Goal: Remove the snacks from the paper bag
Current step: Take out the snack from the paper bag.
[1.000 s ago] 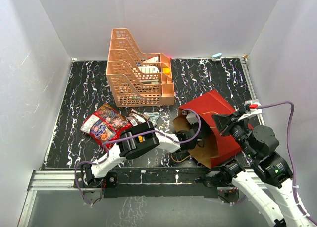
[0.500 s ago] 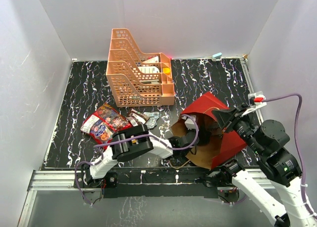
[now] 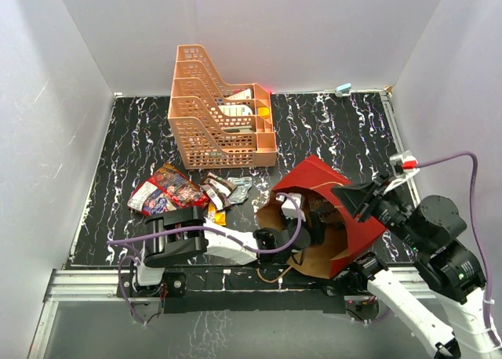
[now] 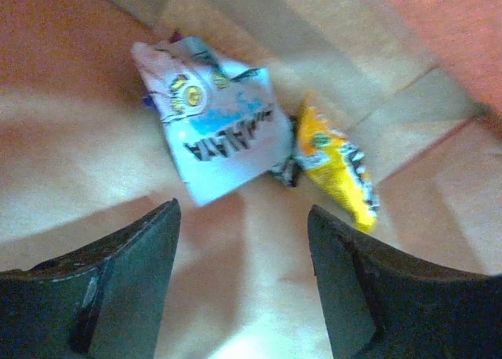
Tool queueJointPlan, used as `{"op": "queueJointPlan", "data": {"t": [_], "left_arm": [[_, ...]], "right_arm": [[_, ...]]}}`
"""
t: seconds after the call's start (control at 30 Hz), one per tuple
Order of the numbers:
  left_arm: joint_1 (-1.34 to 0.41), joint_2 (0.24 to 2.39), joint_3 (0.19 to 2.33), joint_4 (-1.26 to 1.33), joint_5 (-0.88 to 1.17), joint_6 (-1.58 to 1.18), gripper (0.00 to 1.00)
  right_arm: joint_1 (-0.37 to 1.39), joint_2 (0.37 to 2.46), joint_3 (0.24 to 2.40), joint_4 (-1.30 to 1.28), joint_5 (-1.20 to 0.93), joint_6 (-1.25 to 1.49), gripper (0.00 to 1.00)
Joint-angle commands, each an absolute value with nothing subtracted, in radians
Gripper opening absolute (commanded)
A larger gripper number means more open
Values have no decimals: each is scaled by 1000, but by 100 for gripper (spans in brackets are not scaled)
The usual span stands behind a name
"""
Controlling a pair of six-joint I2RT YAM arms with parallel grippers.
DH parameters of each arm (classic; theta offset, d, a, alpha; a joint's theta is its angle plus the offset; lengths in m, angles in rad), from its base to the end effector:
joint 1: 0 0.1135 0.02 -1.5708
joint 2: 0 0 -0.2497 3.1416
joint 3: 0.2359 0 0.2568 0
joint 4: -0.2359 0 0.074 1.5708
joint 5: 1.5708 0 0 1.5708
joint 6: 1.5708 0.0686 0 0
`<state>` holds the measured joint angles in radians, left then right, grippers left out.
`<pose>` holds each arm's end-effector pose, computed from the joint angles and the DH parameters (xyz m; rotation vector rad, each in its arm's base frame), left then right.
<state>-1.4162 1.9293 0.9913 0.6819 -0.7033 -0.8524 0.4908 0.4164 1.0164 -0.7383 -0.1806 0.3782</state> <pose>0.1094 -0.4140 0.1495 0.0111 1.8764 -0.9829 0.0859 0.0599 0.3855 -0.2385 1.7567 0.7927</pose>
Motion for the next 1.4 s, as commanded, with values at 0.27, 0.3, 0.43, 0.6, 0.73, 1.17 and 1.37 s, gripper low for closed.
{"op": "queueJointPlan", "data": {"t": [0.27,0.3,0.43,0.6,0.73,1.17,1.37], "left_arm": [[-1491,2096,1092,914,-936,-241,79],[-1491,2100,1096,913,-951,-218,82],[-1499,2135,1090,1124,-912,69,93],[-1500,2197,1088,1341,-769,521,98],[-1480,2183,1112,1228,-645,590,98],[-1366,2170,1210,915,-470,460,99],[-1306,2160,1245,734,-389,341,98]], "right_arm": [[494,391,1039,-741,-156,416,7],[494,389,1036,-742,-157,413,7],[494,377,1017,-738,-162,403,7],[494,373,1011,-742,-156,385,7],[494,379,1014,-747,-160,377,7],[495,388,1032,-751,-150,358,7],[493,381,1025,-749,-138,355,7]]}}
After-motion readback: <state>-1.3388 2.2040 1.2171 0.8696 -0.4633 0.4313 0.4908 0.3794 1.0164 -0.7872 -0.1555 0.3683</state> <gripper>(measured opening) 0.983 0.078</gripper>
